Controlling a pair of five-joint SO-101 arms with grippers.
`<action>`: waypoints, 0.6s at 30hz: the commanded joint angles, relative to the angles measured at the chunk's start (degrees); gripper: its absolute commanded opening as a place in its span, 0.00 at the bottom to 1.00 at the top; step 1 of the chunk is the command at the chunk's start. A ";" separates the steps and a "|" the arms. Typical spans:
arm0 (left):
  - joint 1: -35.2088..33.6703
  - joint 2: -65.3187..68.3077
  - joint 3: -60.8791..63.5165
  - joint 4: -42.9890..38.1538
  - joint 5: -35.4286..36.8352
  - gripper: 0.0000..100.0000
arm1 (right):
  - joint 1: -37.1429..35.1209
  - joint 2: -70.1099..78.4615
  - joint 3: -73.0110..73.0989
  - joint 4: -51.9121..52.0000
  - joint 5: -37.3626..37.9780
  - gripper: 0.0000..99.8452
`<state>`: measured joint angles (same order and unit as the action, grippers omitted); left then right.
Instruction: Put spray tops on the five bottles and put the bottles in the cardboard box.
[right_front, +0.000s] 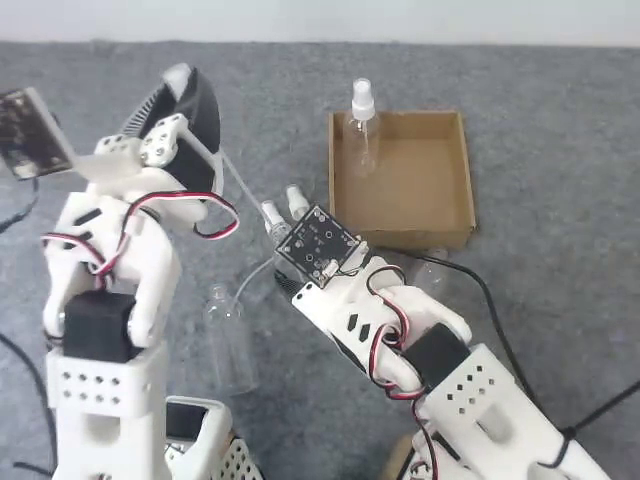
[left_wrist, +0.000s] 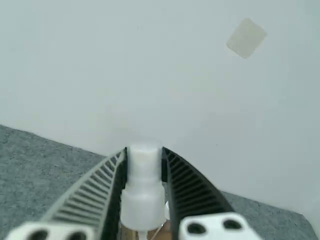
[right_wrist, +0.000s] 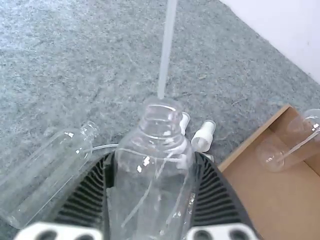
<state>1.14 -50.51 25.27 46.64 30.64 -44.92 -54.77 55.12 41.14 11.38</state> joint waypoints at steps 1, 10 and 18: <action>0.35 -0.62 0.22 -0.44 0.62 0.01 | -0.13 -2.68 -0.62 -1.01 -0.62 0.01; 3.43 -0.62 5.05 3.78 0.35 0.01 | -0.13 -2.77 -0.44 -1.10 -0.44 0.01; 7.56 -2.73 13.49 6.68 -8.26 0.01 | 0.04 -5.32 4.22 -5.05 -0.97 0.01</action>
<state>7.30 -50.51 38.20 51.65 26.33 -45.10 -56.53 58.20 40.53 11.21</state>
